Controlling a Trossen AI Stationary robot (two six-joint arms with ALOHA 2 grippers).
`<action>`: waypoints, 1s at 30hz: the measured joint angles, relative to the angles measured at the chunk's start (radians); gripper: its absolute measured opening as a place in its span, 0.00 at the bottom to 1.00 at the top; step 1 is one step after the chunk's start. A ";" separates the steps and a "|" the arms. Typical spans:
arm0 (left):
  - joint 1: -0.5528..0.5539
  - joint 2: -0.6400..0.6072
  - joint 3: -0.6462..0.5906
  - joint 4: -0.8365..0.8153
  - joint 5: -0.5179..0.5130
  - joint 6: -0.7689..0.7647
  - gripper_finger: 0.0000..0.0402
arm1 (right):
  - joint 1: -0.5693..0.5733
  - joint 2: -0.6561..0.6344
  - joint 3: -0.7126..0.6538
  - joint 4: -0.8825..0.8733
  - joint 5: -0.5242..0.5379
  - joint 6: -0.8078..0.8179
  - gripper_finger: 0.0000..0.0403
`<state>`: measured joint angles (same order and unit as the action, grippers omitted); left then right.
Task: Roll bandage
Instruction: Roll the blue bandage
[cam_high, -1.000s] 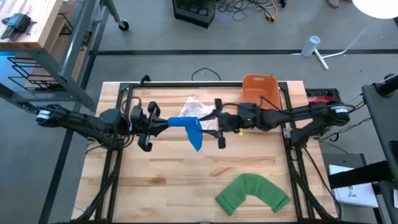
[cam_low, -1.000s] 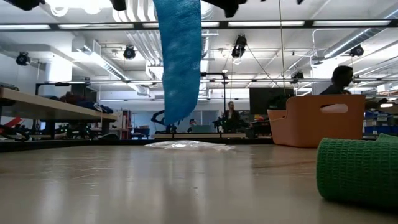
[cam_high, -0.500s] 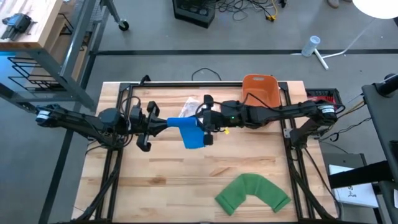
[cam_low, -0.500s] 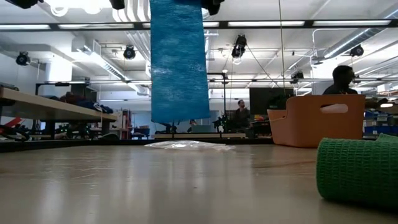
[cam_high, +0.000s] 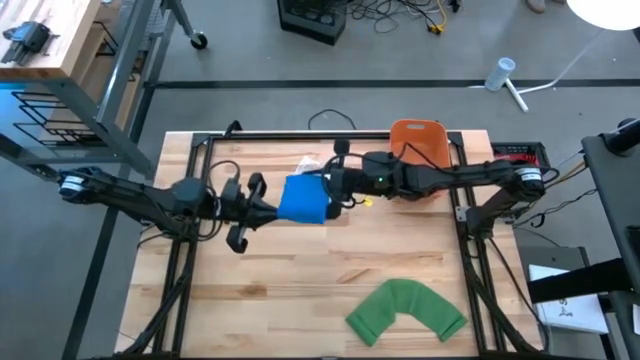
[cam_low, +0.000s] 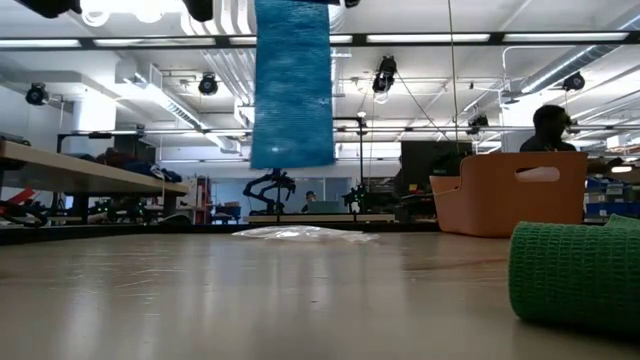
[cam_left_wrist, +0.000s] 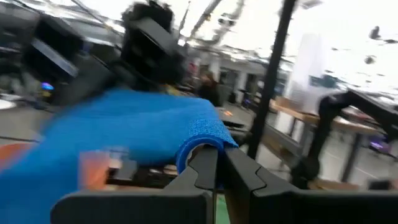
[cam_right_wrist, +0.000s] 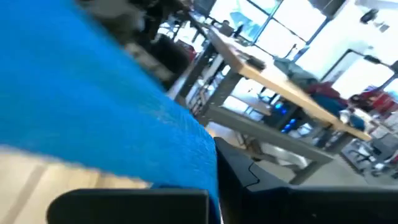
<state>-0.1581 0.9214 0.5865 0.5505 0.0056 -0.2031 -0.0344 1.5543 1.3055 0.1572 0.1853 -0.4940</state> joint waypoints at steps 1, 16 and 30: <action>0.000 0.004 0.000 0.000 0.024 0.000 0.00 | -0.008 -0.007 0.000 -0.002 0.000 -0.008 0.00; 0.020 0.128 0.004 0.004 0.004 0.007 0.01 | -0.027 -0.034 -0.001 0.055 -0.005 -0.094 0.00; 0.043 0.154 0.004 -0.011 0.003 0.034 0.01 | -0.027 -0.042 0.082 0.009 -0.003 -0.153 0.00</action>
<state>-0.1150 1.0756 0.5903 0.5397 0.0082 -0.1688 -0.0616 1.5127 1.3876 0.1665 0.1822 -0.6471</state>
